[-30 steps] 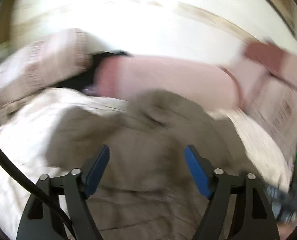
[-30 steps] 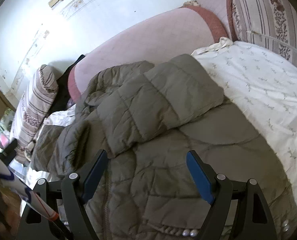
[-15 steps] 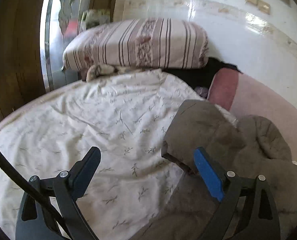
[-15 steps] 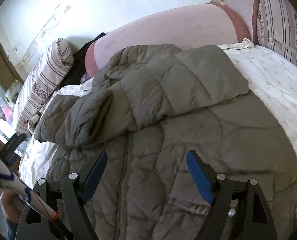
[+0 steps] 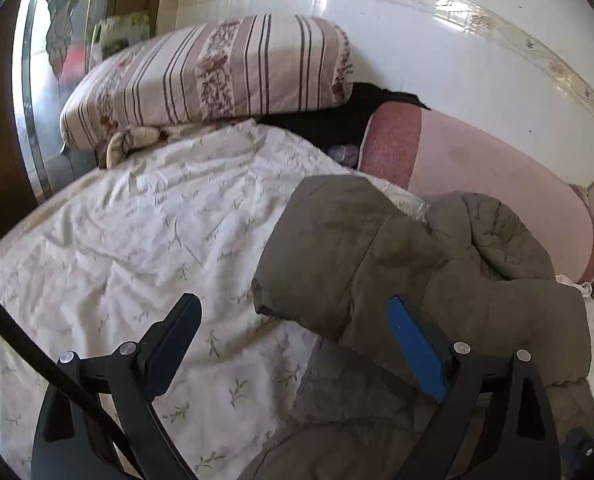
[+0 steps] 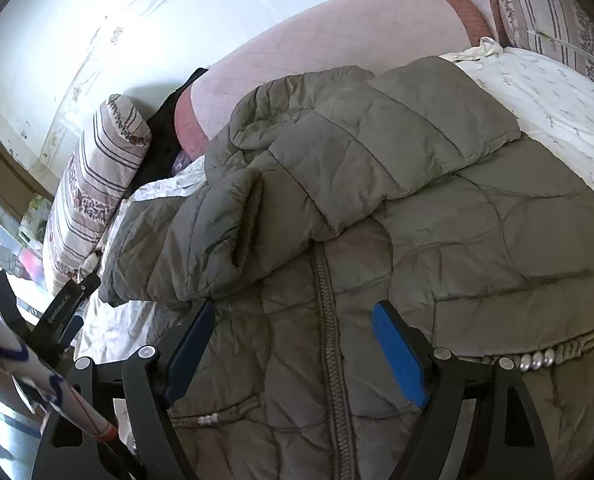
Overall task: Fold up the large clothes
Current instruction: 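Grasp the jacket side edge with the right tool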
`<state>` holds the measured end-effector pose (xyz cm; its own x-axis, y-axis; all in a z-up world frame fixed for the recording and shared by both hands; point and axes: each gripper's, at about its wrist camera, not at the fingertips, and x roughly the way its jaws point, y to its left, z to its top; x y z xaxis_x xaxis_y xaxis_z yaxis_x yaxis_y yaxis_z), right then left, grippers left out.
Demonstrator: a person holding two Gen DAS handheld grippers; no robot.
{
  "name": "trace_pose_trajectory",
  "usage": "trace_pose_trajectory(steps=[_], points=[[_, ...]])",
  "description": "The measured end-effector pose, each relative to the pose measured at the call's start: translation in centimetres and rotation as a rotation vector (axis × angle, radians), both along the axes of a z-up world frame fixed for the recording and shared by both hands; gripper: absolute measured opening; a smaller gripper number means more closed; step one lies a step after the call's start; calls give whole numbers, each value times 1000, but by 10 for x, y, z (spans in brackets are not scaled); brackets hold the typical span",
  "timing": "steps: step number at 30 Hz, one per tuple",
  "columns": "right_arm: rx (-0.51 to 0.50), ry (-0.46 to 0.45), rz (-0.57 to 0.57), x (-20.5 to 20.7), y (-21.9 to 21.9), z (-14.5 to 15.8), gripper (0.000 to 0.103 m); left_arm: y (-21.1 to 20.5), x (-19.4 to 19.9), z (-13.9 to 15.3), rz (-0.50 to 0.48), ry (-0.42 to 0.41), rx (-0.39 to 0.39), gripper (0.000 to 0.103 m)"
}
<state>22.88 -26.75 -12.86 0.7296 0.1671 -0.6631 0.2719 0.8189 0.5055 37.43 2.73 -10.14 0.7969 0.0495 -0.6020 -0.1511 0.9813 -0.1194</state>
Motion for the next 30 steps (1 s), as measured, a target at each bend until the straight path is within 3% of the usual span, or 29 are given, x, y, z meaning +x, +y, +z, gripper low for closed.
trace_pose_trajectory(steps=[7,11,19,24,26,28,30], points=[[32,21,-28,6,8,8,86,4,-1,7,-19,-20,23,94],[29,25,-29,12,14,11,86,8,6,1,-33,15,-10,94],[135,84,-34,47,30,-19,86,30,4,4,2,20,-40,94],[133,86,-45,72,44,-26,85,46,9,0,33,51,-63,94],[135,97,-42,83,47,-31,76,50,10,-1,43,60,-80,94],[162,113,-30,92,47,-38,43,53,11,-1,43,63,-93,94],[198,111,-12,99,47,-43,35,52,11,0,39,60,-87,94]])
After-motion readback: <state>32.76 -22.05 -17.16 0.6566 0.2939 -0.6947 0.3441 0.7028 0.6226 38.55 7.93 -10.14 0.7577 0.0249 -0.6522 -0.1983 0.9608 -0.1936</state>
